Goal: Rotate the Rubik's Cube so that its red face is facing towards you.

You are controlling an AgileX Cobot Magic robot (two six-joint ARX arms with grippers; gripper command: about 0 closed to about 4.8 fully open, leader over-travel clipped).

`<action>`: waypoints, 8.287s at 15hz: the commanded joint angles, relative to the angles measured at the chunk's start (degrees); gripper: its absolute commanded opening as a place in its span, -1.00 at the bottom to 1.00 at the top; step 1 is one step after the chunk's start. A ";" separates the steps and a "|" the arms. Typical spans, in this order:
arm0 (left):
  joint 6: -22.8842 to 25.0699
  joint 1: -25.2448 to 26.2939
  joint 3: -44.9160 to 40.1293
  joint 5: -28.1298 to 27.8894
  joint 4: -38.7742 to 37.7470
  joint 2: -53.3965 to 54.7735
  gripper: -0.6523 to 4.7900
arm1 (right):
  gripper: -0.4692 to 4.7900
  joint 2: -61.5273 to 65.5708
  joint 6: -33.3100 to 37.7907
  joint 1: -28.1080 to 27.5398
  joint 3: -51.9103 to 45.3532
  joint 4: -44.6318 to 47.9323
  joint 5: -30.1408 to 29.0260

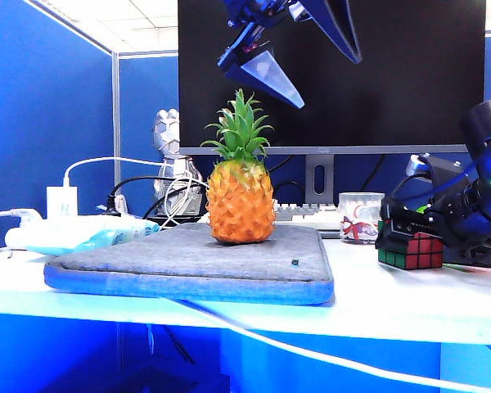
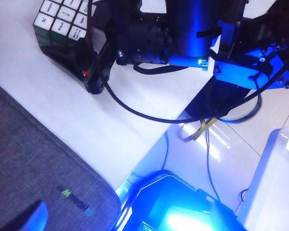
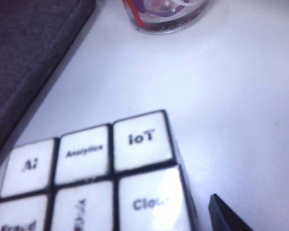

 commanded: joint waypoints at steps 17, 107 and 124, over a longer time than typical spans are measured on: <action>1.31 0.15 -2.29 -11.26 3.08 -2.93 1.00 | 1.00 -25.81 -7.63 -6.99 4.87 -29.18 -5.64; -14.67 -34.88 -36.04 -68.37 6.54 -46.34 1.00 | -0.83 -99.06 1.99 3.10 -14.67 -65.48 3.50; -4.74 -48.87 -57.72 -57.59 1.27 -93.57 0.70 | -0.83 -94.68 3.17 6.67 -26.01 -46.34 -0.15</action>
